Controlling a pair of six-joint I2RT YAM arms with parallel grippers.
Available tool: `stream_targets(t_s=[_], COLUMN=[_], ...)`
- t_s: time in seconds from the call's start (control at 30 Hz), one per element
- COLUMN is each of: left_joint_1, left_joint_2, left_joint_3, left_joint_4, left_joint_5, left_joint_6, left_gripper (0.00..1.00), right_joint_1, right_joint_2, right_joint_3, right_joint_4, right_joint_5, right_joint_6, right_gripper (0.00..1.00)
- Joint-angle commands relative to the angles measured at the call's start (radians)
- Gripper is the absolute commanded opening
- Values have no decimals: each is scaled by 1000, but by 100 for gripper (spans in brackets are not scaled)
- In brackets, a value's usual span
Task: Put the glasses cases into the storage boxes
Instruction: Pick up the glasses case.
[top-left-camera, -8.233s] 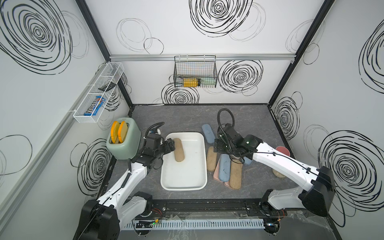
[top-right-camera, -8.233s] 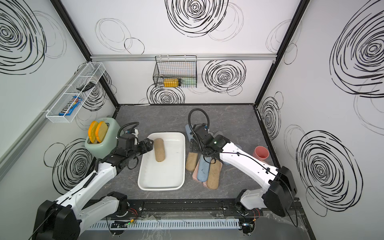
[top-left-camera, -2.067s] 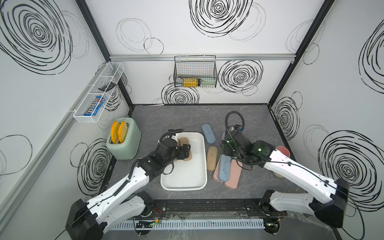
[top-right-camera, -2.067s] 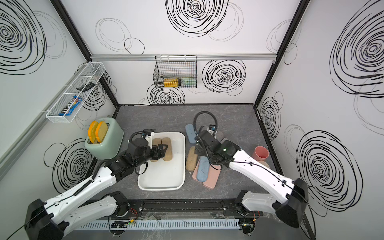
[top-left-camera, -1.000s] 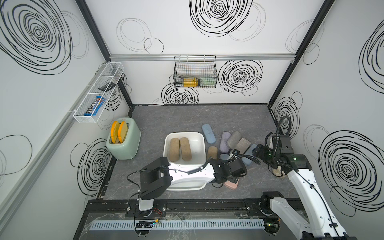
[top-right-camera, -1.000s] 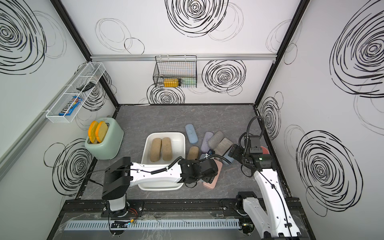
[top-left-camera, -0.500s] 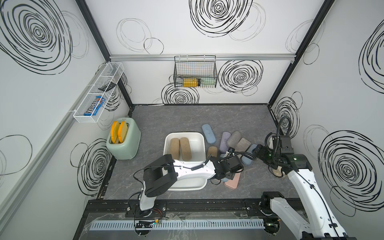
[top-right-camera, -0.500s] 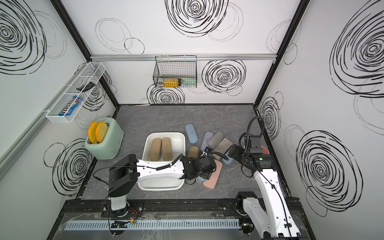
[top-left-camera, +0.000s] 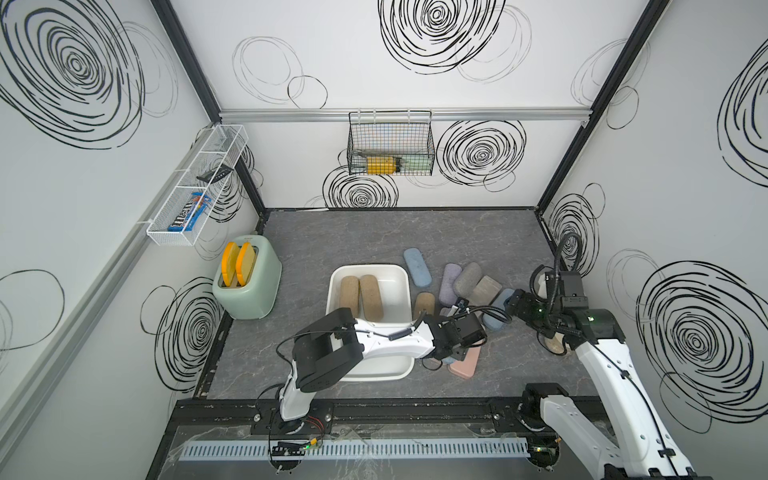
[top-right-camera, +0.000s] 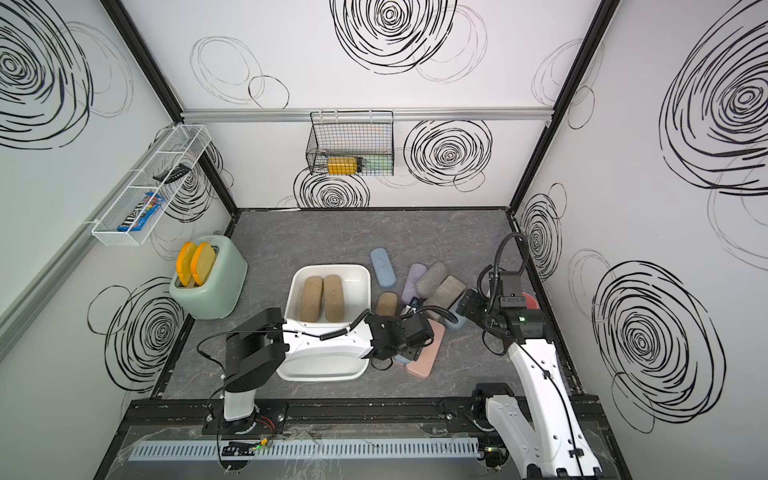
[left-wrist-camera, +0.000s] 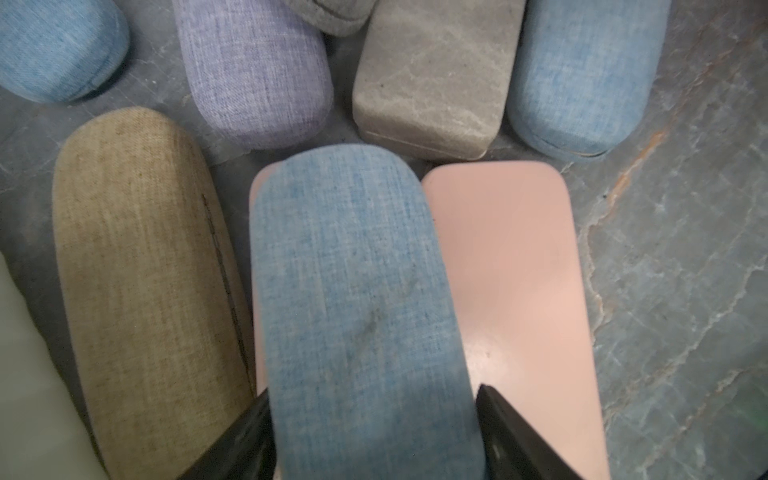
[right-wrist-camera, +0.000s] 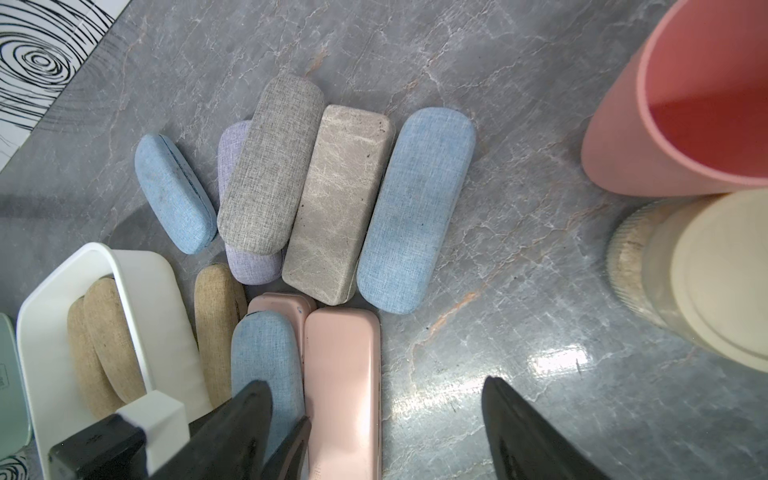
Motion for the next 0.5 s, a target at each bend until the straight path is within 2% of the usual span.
stream_targets(t_s=[0.0,0.3,0.47], left_joint_1=[1,31,36], left_joint_2=[2,-31,-74], left_joint_3=[32,20,35], left_joint_4=[-4,11,-2], left_joint_5=[1,24,17], left_joint_6=[-16,-28,-25], left_gripper=[71,53,50], right_joint_1=[-5,-6,-6], right_joint_2=[-12,-16,-15], right_joint_3=[-4,13,23], right_joint_4=[-18,-24,-25], right_joint_5=[0,9,12], right_joint_6=[-6,-9,-10], right_gripper=[82,81,81])
